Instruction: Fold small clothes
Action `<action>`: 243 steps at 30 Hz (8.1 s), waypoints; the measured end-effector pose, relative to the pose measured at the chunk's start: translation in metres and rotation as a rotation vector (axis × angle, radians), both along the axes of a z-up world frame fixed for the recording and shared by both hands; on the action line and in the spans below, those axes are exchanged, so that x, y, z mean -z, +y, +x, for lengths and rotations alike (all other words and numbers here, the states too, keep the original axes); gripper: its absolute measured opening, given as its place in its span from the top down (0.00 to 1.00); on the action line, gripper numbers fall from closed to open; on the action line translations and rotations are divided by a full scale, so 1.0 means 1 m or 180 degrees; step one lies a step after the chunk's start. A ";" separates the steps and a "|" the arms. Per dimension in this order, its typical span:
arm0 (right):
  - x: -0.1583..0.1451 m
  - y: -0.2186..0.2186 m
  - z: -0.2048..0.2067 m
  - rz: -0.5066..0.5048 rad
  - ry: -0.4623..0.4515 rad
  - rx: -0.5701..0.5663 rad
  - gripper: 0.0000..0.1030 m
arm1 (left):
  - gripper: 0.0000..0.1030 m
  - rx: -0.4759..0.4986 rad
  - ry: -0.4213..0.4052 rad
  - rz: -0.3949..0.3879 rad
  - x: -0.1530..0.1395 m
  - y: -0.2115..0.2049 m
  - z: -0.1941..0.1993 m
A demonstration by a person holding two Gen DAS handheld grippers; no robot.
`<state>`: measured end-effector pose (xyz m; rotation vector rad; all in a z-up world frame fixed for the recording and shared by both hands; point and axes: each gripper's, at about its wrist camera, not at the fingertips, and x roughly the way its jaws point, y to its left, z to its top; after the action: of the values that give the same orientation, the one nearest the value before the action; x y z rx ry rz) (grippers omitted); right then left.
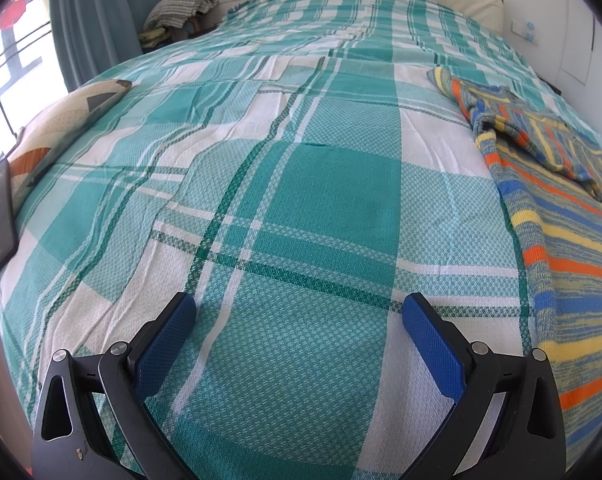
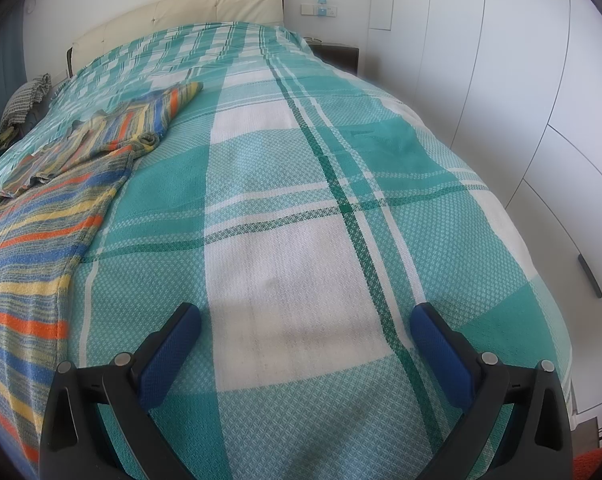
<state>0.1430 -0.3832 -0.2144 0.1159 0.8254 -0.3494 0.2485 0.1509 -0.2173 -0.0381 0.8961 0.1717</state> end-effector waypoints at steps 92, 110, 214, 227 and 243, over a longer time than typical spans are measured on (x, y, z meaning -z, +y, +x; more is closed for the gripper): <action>-0.052 0.011 -0.016 0.1270 0.0983 -0.1025 0.13 | 0.16 0.0923 0.1048 -0.0865 -0.027 -0.054 -0.084; -0.084 0.019 0.026 0.2356 0.0497 -0.1276 0.93 | 0.97 0.1072 0.0914 -0.1686 -0.092 -0.063 -0.006; -0.034 0.010 0.366 0.1893 0.0654 -0.1440 0.89 | 0.92 0.2700 -0.0122 -0.0463 -0.049 -0.400 0.072; -0.094 0.246 0.406 0.1820 0.0462 -0.2383 0.89 | 0.92 0.0838 -0.0334 -0.1570 -0.078 -0.142 0.082; -0.101 0.285 0.339 0.1255 0.0019 -0.2662 0.46 | 0.23 0.0443 -0.0240 -0.1393 -0.064 -0.071 0.066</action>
<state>0.4824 -0.0985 -0.1132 0.1255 0.8688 0.6033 0.3144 0.0804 -0.1530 -0.3855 0.8441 -0.1573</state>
